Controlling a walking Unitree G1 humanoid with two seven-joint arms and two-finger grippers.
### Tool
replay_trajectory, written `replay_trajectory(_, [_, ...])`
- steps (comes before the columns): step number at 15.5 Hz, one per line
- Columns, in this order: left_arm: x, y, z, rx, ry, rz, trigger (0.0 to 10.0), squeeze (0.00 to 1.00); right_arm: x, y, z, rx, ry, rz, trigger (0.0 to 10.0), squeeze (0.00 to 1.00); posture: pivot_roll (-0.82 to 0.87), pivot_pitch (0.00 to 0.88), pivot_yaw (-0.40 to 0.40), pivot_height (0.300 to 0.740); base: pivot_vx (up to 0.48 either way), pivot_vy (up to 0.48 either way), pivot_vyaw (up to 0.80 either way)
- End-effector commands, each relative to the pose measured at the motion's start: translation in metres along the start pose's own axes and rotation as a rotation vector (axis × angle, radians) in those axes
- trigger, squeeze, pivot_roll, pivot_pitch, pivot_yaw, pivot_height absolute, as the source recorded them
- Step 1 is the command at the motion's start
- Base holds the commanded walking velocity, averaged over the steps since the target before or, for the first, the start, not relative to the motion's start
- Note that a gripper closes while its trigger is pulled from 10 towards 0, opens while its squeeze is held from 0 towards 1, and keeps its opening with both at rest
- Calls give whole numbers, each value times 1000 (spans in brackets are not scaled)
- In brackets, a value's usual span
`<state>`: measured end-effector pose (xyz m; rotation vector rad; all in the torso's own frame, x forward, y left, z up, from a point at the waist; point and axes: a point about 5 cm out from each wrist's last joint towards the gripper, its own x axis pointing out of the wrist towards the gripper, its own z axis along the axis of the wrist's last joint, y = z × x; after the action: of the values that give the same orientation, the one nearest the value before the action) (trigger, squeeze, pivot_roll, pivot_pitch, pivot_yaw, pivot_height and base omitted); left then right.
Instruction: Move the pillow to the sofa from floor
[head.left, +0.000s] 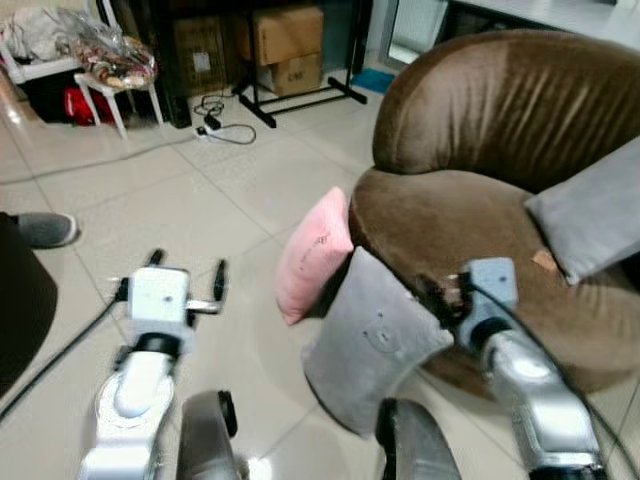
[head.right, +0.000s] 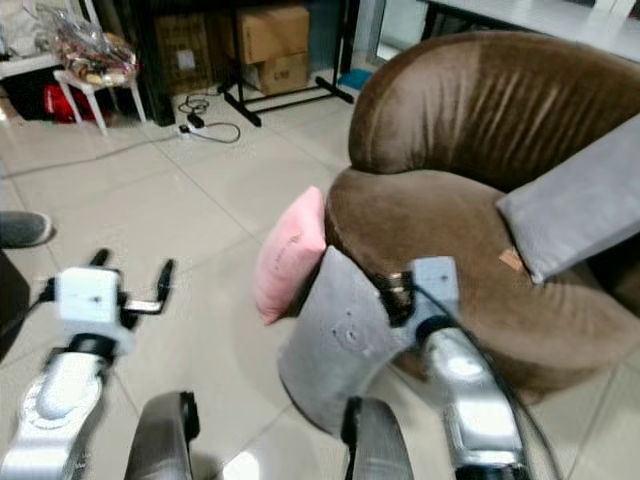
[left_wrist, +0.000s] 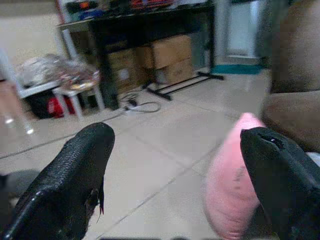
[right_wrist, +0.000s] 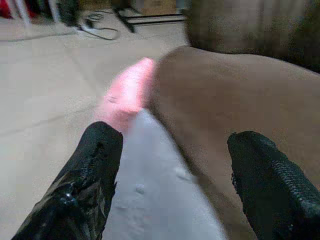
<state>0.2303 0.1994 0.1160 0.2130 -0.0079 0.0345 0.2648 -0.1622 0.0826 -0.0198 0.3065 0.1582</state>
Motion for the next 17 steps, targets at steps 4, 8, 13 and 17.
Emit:
replay_trajectory(4, [0, -2, 1, -9, -5, -8, 10000, 522, 2, 4, 8, -15, -22, 17, 10000, 0, -80, 0, -63, 498, 305, 0, 0])
replay_trajectory(8, [0, -1, 2, -7, -7, -15, 10000, 522, 3, 5, 7, -8, -21, 15, 10000, 0, -79, 0, -60, 498, 311, 0, 0])
replay_trajectory(13, [7, 2, 5, 18, -21, -23, 10000, 490, 9, 5, -1, 16, -1, 37, 10000, 0, -68, 0, -61, 478, 62, 0, 0])
replay_trajectory(17, [16, 6, 5, 52, -21, -111, 10000, 486, 22, 1, -3, -1, 21, 72, 10000, 0, -54, 0, -65, 443, 0, 0, 0])
